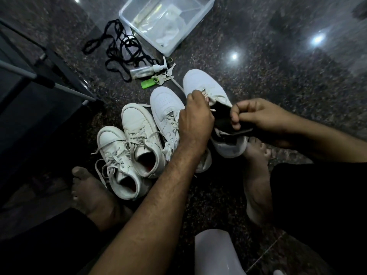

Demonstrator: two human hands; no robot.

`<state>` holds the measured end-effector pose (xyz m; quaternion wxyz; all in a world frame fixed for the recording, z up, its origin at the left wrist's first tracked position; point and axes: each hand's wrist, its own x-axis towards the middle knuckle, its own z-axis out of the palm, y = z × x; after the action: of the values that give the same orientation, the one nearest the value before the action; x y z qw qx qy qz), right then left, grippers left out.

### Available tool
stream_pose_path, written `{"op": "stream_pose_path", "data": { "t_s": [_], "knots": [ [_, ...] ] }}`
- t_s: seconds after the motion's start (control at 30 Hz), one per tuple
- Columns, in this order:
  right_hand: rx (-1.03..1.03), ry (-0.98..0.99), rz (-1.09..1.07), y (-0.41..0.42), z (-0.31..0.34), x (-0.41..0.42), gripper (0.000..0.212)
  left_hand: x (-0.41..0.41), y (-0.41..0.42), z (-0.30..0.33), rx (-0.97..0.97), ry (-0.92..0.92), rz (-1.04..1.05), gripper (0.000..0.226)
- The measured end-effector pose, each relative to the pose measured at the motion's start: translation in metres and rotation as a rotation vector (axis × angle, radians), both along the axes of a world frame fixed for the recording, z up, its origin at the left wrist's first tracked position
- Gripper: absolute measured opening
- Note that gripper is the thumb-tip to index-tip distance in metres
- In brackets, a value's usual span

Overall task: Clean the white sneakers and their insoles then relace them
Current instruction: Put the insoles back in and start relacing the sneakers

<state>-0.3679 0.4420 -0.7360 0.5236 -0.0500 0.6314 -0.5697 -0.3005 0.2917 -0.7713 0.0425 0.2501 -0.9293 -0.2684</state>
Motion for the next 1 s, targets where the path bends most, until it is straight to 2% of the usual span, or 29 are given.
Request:
{"op": "stream_pose_path", "data": {
  "t_s": [0.13, 0.23, 0.3, 0.4, 0.47, 0.5, 0.57, 0.7, 0.83, 1.0],
  "knots": [
    [-0.117, -0.100, -0.035, 0.015, 0.012, 0.001, 0.052, -0.009, 0.006, -0.001, 0.001, -0.017, -0.004, 0.017],
    [-0.067, -0.013, -0.021, 0.014, 0.011, -0.002, 0.052, -0.014, 0.002, -0.006, -0.008, -0.004, -0.005, 0.024],
    [0.081, 0.205, 0.096, 0.007, 0.004, -0.007, 0.044, -0.019, -0.007, -0.007, 0.015, 0.010, 0.000, 0.026],
    [0.405, 0.648, 0.218, -0.004, -0.010, -0.018, 0.031, -0.022, -0.012, -0.006, 0.017, -0.026, -0.001, 0.027],
    [0.486, 0.893, 0.229, -0.005, -0.013, -0.022, 0.024, -0.019, -0.007, -0.004, 0.007, -0.085, -0.003, 0.027],
    [0.480, 0.936, 0.241, -0.006, -0.014, -0.024, 0.027, -0.018, -0.005, -0.005, 0.025, -0.118, 0.000, 0.025],
    [0.507, 0.888, 0.290, -0.008, -0.015, -0.031, 0.038, -0.021, -0.003, -0.007, 0.087, -0.177, 0.021, 0.022],
    [0.524, 0.586, 0.316, -0.005, -0.009, -0.036, 0.037, -0.029, -0.006, -0.012, 0.113, -0.159, 0.023, 0.017],
    [0.349, 0.245, 0.242, 0.017, 0.029, -0.031, 0.038, -0.029, -0.005, -0.015, 0.090, -0.100, 0.017, 0.025],
    [0.240, 0.061, 0.276, 0.042, 0.073, -0.032, 0.060, -0.045, -0.009, -0.017, 0.091, -0.080, 0.115, 0.027]
  ]
}}
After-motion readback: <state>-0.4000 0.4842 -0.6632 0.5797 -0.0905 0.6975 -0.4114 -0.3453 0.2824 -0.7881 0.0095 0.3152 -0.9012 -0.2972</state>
